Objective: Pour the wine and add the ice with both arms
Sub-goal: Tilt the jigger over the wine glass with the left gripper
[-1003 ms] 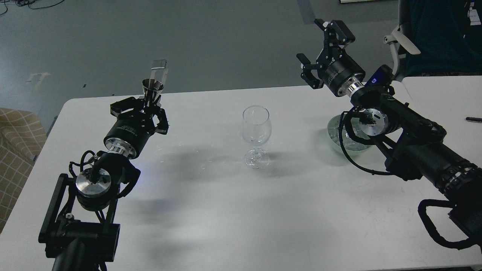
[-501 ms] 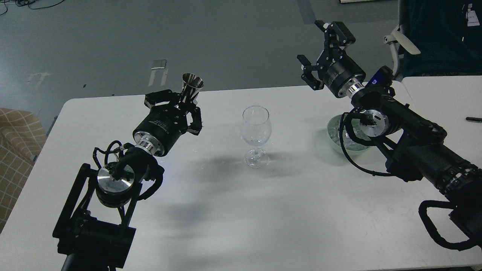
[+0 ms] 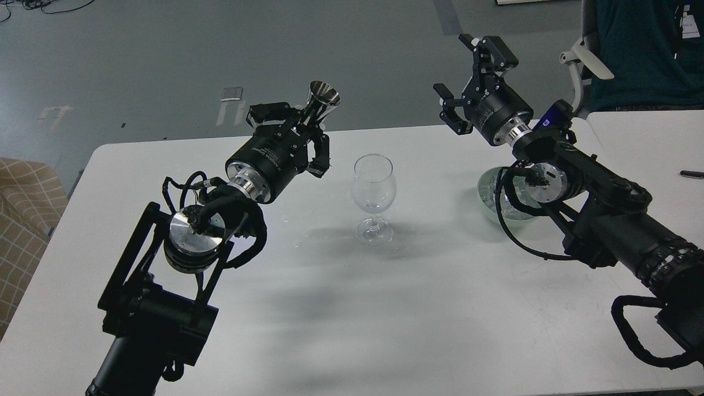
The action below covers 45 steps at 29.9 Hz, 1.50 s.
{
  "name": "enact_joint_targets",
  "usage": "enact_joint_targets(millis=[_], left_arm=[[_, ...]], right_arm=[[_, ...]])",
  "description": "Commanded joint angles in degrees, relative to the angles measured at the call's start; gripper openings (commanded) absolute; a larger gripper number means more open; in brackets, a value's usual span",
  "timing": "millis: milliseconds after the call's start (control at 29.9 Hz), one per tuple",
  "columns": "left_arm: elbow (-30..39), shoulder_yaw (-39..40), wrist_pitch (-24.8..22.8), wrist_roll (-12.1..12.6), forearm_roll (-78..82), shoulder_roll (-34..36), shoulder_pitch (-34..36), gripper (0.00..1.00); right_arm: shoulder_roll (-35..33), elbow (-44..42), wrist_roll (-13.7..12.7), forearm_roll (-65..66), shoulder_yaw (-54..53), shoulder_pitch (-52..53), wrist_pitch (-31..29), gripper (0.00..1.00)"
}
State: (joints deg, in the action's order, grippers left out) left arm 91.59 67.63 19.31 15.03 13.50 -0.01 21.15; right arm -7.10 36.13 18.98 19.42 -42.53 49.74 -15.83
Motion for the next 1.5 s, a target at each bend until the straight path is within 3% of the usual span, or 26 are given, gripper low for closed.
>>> enact_joint_targets(millis=[0, 1471], left_arm=[[0.0, -1.4, 0.4, 0.4, 1.8, 0.0, 0.0, 0.00], [-0.9, -11.7, 0.3, 0.3, 28.9, 0.0, -0.2, 0.00]], right_arm=[[0.1, 0.1, 0.0, 0.0, 0.0, -0.1, -0.1, 1.00], [0.2, 0.3, 0.2, 0.0, 0.7, -0.9, -0.1, 1.00]])
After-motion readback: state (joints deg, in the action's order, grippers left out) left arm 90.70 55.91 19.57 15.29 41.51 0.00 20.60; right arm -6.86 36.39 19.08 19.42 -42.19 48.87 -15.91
